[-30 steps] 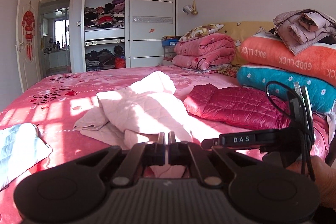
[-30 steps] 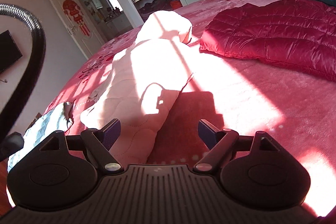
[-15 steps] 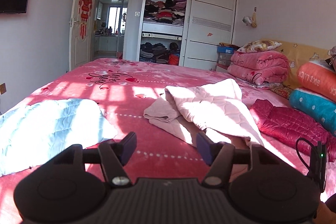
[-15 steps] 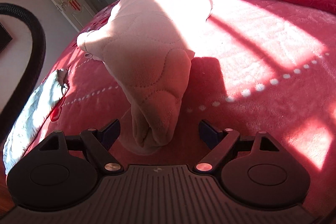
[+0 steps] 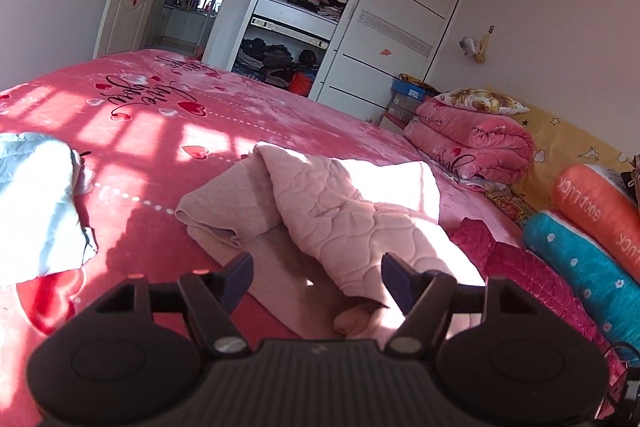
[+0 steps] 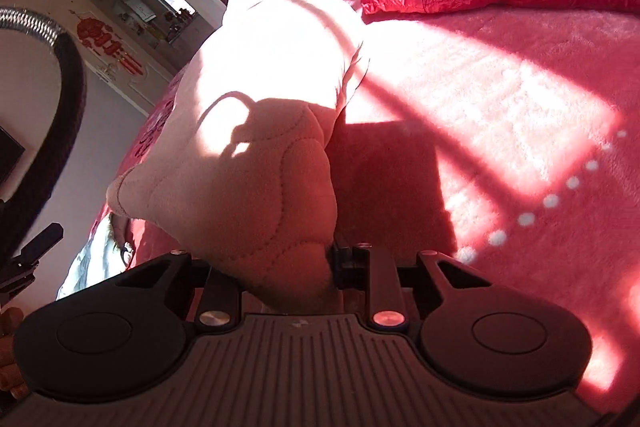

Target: Fold large clothes

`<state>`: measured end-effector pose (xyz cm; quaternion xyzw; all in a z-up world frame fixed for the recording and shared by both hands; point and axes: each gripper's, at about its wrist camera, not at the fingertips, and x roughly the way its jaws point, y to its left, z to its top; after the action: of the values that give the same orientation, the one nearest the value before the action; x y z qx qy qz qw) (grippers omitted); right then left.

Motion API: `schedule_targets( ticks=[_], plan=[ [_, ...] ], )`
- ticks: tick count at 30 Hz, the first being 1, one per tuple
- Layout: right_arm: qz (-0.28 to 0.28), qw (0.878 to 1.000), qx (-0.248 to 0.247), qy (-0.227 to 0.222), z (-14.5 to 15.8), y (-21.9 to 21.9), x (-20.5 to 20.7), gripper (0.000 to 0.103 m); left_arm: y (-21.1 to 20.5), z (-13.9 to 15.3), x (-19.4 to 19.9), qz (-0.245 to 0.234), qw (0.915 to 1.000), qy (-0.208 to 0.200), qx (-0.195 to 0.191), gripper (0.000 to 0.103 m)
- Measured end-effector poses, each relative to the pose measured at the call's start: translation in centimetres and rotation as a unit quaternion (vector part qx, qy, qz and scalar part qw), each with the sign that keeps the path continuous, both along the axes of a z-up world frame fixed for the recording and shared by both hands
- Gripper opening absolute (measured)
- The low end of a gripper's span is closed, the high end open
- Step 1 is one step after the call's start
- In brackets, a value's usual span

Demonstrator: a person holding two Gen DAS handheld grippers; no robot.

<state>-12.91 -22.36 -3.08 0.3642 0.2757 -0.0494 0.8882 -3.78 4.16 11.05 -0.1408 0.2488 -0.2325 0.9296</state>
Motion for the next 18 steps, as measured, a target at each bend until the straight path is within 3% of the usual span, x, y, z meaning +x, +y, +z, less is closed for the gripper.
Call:
schedule_targets(
  ticks=[4,9,13,18],
  plan=[
    [-0.09,0.996,-0.015,-0.015,1.5,-5.0,-1.0,0.027,-2.1,-1.3,3.1,-0.003,0.9986,0.031,-0.044,0.07],
    [-0.176,0.984,-0.04,0.0,1.9,-9.7,-1.8,0.026,-5.9,-2.6,6.3,-0.016,0.9963,0.064,-0.056,0.07],
    [-0.184,0.982,-0.03,0.012,1.5,-11.3,-1.3,0.026,-8.6,-3.5,7.8,-0.038,0.9942,0.072,-0.071,0.07],
    [-0.168,0.984,-0.039,0.031,1.5,-10.6,0.0,0.03,-11.6,-5.1,10.5,-0.03,0.9933,0.1,-0.05,0.069]
  ],
)
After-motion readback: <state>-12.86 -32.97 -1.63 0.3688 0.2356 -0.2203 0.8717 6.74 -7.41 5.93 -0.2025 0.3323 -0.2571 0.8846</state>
